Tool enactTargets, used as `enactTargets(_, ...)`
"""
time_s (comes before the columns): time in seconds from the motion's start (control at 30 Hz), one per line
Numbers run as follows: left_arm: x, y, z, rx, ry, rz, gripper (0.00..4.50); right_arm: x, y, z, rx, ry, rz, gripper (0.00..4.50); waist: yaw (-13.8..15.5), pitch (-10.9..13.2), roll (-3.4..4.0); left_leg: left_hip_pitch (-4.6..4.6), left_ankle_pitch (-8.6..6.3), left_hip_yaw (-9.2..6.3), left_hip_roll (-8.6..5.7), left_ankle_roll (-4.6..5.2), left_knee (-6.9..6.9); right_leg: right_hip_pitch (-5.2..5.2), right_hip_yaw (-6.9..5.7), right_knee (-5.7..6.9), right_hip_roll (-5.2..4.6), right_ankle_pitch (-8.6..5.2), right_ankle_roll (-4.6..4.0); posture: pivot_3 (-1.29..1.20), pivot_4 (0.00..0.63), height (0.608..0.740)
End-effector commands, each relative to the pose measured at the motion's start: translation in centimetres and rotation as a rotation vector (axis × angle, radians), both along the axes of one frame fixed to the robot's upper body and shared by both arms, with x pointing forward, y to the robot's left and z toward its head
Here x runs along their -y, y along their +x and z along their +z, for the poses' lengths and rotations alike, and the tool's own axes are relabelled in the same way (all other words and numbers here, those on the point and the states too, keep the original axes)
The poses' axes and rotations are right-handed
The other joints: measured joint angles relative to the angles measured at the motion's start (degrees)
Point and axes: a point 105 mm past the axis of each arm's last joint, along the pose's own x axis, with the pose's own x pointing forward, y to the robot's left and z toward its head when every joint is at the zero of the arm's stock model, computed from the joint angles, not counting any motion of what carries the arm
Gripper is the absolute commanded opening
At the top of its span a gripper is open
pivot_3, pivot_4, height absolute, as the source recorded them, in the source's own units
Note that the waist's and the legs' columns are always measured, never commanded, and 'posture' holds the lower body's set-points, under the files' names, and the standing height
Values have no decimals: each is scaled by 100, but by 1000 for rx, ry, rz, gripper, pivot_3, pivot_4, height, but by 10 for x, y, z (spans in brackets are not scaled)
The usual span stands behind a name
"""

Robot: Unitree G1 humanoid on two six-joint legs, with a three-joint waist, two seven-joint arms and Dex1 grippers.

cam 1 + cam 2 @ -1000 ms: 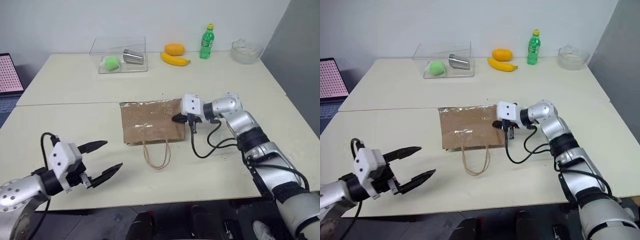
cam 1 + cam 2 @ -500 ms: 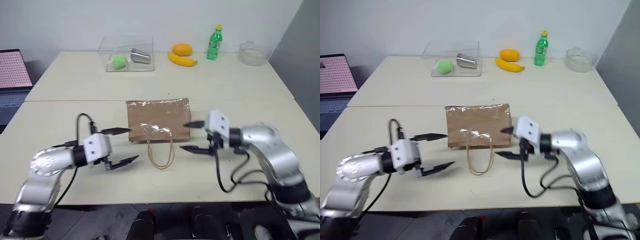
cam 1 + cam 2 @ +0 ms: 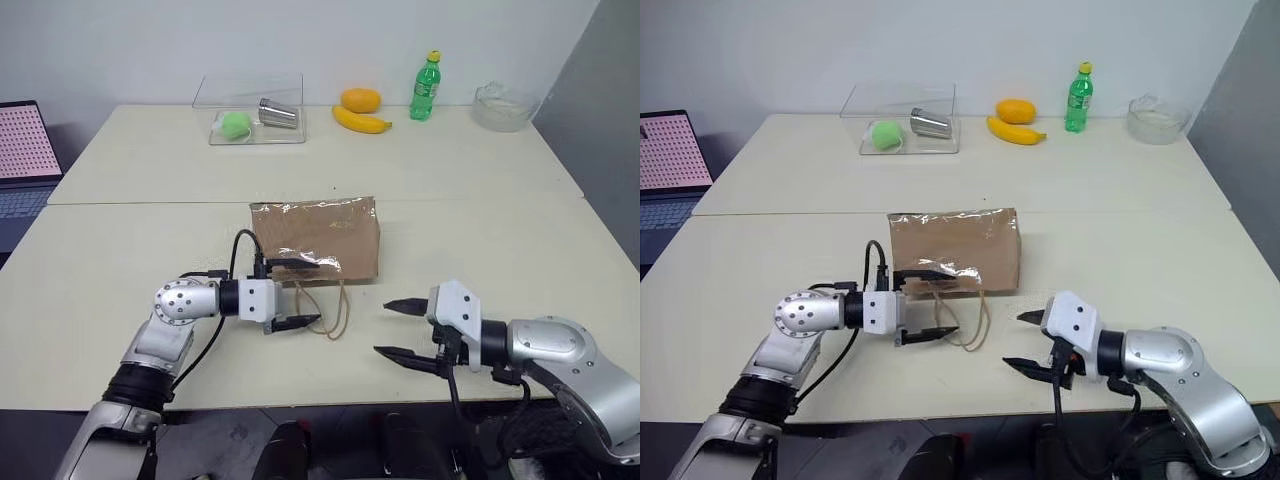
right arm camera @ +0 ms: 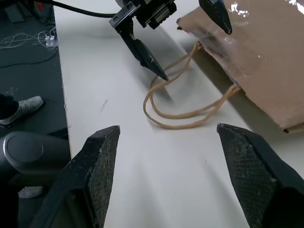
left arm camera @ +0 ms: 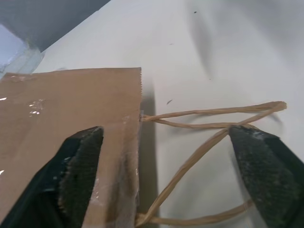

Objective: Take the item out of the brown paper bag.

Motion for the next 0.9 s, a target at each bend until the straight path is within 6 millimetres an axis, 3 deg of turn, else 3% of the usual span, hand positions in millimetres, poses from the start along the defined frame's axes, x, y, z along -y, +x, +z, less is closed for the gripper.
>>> enactTargets(0.03,2,2,8,63,15,-43,3271,-2,-8,5,29,0,28,3454,4,0,0,0,0,-1,0,0,0,1,-1,0,0,0,0,0,150,740)
enactTargets(0.1,-3,3,11,70,30,-53,2655,-1,-10,4,24,-2,29,3454,2,0,0,0,0,-2,0,0,1,2,-2,0,0,0,0,0,150,740)
enactTargets(0.3,-14,1,8,61,77,-87,2655,0,-11,5,15,0,34,3454,0,0,0,0,0,-2,1,0,1,2,-2,0,1,0,0,0,150,740)
enactTargets(0.63,13,4,10,100,21,-137,2655,-4,-8,4,11,-8,45,3454,18,-1,-1,-1,0,-4,-1,1,7,5,-2,-1,1,0,1,0,150,740)
enactTargets(0.73,17,5,10,89,19,-153,2050,-6,-8,0,7,-18,46,3454,16,-1,-1,-1,0,-5,0,1,8,5,-3,0,2,0,1,0,150,740)
enactTargets(0.9,18,14,21,68,-28,-114,410,-12,-6,-6,15,-33,47,3454,17,-1,-2,-1,0,-4,-2,1,10,5,-2,0,2,0,2,0,150,740)
